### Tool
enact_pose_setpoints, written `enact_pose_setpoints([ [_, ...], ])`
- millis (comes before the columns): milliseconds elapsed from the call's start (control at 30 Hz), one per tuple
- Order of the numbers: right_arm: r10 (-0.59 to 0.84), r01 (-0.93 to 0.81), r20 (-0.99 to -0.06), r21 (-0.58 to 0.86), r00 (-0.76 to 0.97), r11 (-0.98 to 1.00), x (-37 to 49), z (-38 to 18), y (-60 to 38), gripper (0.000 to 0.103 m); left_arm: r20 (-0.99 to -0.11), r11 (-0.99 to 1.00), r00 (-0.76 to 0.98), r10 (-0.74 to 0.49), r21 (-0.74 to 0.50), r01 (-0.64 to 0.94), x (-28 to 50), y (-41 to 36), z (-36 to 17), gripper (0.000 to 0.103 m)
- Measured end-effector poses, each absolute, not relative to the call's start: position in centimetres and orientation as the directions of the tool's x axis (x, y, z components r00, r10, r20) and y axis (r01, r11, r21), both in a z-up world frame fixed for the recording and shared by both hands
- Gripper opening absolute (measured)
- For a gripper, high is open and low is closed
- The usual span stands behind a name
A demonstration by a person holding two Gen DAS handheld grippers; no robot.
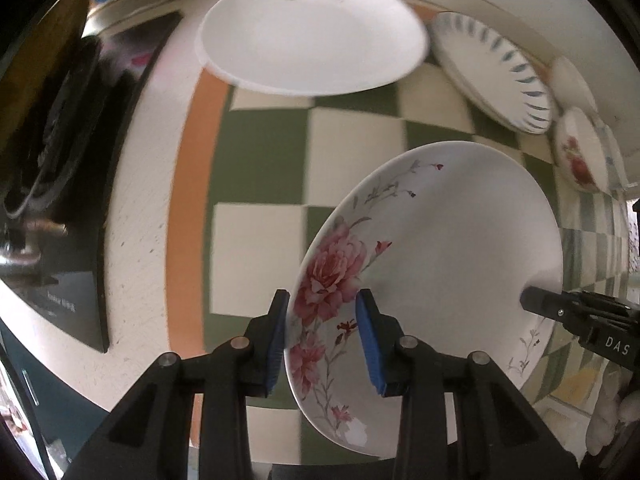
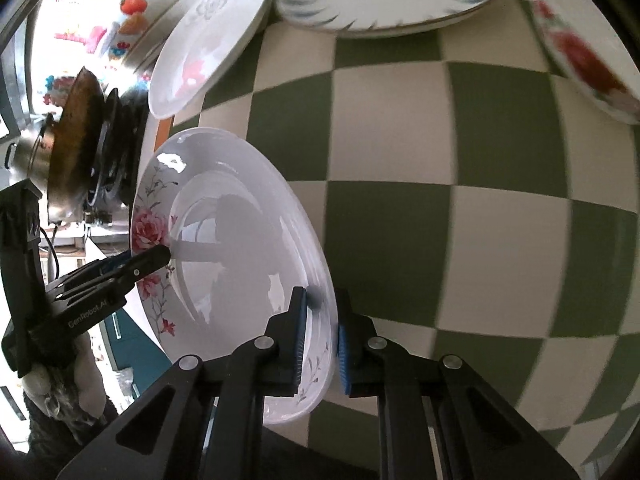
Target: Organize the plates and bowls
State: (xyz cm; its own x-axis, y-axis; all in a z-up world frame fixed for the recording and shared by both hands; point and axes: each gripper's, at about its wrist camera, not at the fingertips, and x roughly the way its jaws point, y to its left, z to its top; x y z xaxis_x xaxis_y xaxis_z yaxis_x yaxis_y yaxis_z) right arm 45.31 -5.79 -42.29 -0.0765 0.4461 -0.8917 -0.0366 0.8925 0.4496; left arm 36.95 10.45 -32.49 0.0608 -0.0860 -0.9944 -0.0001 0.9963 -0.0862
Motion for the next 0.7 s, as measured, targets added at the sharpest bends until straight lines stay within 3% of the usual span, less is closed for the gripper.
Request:
enact_pose_setpoints([
  [300, 0.427, 0.039, -0.904, 0.426, 0.0, 0.904, 44.5, -39.4, -12.9, 0.016, -0.991, 0.986, 0.06, -0.122, -0.114, 0.117, 37.6, 5.8, -31.7, 0.031],
  [700, 0.401, 0.143, -0.916, 0.397, -0.006, 0.907, 42.9, -42.0, -19.0, 0.016, -0.995, 0.978, -0.005, -0.098, -0.097, 0.185, 38.2, 5.1, -34.6, 0.031],
])
